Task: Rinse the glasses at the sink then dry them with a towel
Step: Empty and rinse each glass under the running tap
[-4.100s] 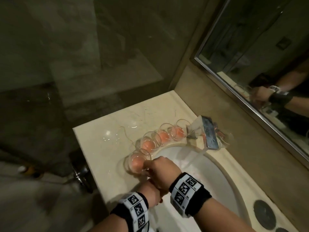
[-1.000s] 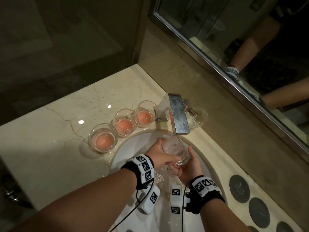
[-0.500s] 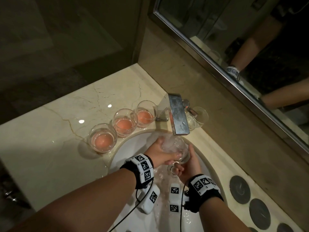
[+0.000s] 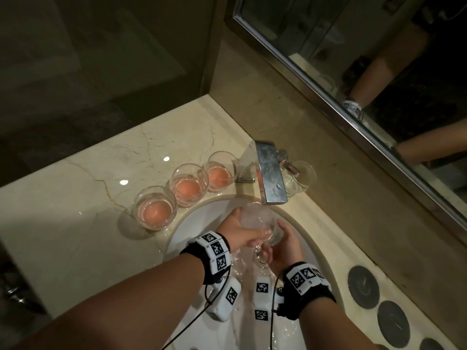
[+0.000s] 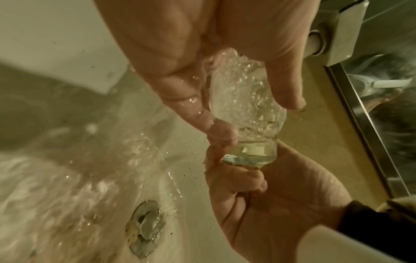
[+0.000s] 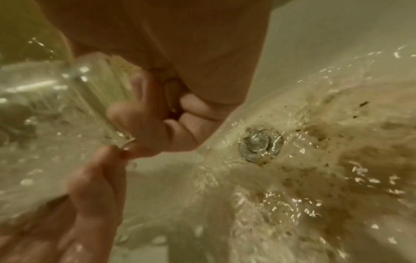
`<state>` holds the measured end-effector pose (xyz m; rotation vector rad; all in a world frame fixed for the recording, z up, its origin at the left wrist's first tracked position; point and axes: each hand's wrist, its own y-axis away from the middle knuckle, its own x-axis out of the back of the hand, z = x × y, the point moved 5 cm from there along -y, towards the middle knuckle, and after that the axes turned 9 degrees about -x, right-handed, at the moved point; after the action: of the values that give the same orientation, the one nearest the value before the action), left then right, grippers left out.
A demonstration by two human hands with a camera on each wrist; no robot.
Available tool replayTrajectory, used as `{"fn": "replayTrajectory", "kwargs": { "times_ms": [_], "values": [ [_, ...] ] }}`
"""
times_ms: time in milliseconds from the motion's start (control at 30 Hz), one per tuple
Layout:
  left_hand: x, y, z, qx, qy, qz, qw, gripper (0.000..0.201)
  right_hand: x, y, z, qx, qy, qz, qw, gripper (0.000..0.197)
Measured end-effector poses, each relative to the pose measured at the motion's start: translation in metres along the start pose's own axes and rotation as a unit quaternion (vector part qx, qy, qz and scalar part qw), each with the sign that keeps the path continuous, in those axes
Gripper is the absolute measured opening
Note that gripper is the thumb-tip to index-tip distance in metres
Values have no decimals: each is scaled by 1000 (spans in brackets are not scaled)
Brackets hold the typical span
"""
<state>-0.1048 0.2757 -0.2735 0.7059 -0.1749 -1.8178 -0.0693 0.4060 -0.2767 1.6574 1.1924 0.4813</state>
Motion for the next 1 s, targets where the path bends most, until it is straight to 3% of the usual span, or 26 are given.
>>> {"fn": "replayTrajectory", "kwargs": {
  "times_ms": [67,133,300,467,600,767,900,1000],
  "values": [
    [-1,0,1,7,4,-9,1000,90,3,-2,-1,26,12,1,1000,65],
    [-5,3,5,-3,-10,-25,1000,87,3,0,2,27,25,-16,999,77],
    [-4,5,12,-29,-45,-15,998,74,-1,2,0,1,-9,-31,999,63],
    [-7,9,15,-26,-50,-40,998,74,-1,4,3,22,25,-41,999,79],
    [-5,8,12,-16,-29,-21,999,70,-8,9,-1,30,-30,-82,996,60],
    [-8,11,10,2,-72,-47,996,80,11,8,-6,126,40,34,991,62],
    [-5,16,-1,45,-85,-44,994,89,23,30,-18,238,174,201,934,37],
    [-11,22,-9,69,-70,-55,994,78,27,47,-23,281,235,232,901,49]
  ]
}}
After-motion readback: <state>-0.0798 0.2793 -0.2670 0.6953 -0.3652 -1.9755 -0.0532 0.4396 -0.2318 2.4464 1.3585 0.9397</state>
